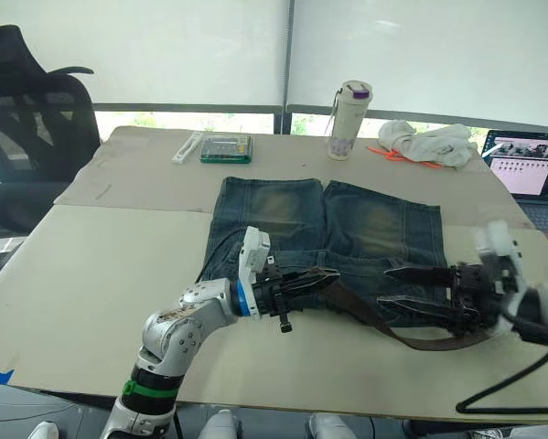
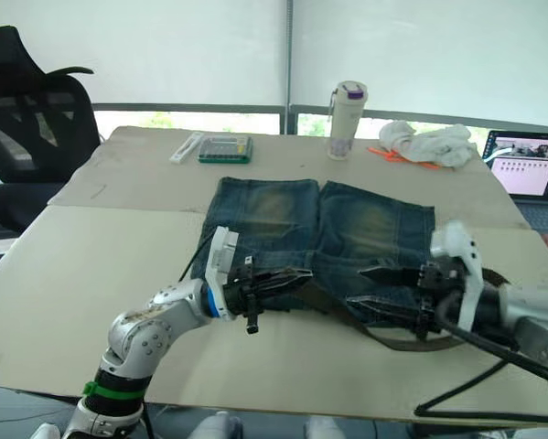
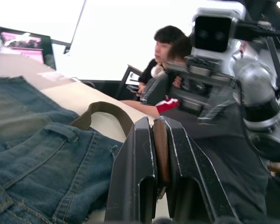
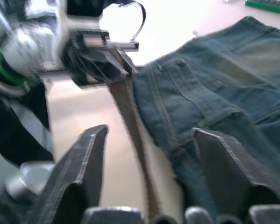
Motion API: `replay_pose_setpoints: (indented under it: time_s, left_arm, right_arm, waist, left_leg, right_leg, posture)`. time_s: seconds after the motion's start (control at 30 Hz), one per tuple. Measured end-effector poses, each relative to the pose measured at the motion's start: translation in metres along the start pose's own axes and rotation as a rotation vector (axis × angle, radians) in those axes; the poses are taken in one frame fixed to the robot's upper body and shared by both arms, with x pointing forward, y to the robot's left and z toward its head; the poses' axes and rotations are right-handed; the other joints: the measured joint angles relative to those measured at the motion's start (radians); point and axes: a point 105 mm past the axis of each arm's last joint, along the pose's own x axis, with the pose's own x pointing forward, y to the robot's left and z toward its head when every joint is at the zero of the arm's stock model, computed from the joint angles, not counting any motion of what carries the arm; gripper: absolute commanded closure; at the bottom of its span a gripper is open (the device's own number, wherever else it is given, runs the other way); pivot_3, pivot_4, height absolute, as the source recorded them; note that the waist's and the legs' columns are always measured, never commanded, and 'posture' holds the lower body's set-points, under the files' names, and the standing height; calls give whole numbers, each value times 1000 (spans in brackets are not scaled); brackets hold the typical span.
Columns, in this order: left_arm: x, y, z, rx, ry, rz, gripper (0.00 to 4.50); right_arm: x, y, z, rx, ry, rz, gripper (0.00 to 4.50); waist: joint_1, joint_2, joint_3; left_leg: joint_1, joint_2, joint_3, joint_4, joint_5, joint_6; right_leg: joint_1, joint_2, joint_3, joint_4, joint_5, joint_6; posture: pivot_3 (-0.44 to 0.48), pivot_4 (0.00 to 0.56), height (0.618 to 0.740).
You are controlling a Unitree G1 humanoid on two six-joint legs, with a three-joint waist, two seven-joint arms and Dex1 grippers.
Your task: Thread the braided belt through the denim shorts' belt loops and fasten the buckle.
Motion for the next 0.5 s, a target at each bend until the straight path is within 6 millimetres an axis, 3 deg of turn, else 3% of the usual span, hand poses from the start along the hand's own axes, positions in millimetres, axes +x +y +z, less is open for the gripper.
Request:
replay_pose_setpoints:
  time_s: [0.1,0.2,0.4,0.5]
  left_arm:
    - [6,4,11,-80,-92,40,4500]
    - [9,6,16,-149,-124,47,4500]
    - [6,2,23,-243,-134,0,4500]
    - [4,5,25,-283,-151,10,4500]
  right_arm:
    - [12,20,-12,117,-84,36,19]
    - [32,31,-37,232,-82,25,19]
    - [79,17,-60,428,-265,-150,19]
    - [89,5,-51,495,-431,-215,19]
  waist:
    - [0,0,0]
    - [-5,0,0]
    - [-20,1,-1]
    - [-24,2,-1]
  left_leg:
    - [0,0,0,0,0,0]
    - [0,0,0,0,0,0]
    - [0,0,-1,0,0,0]
    - [0,0,-1,0,0,-1]
  right_leg:
    - [0,0,0,0,0,0]
    - [0,1,0,0,0,0]
    - [-1,1,0,1,0,0]
    - [-1,1,0,0,0,0]
  posture:
    - [0,150,737]
    - [0,150,737]
    - [0,150,737]
    - [0,150,737]
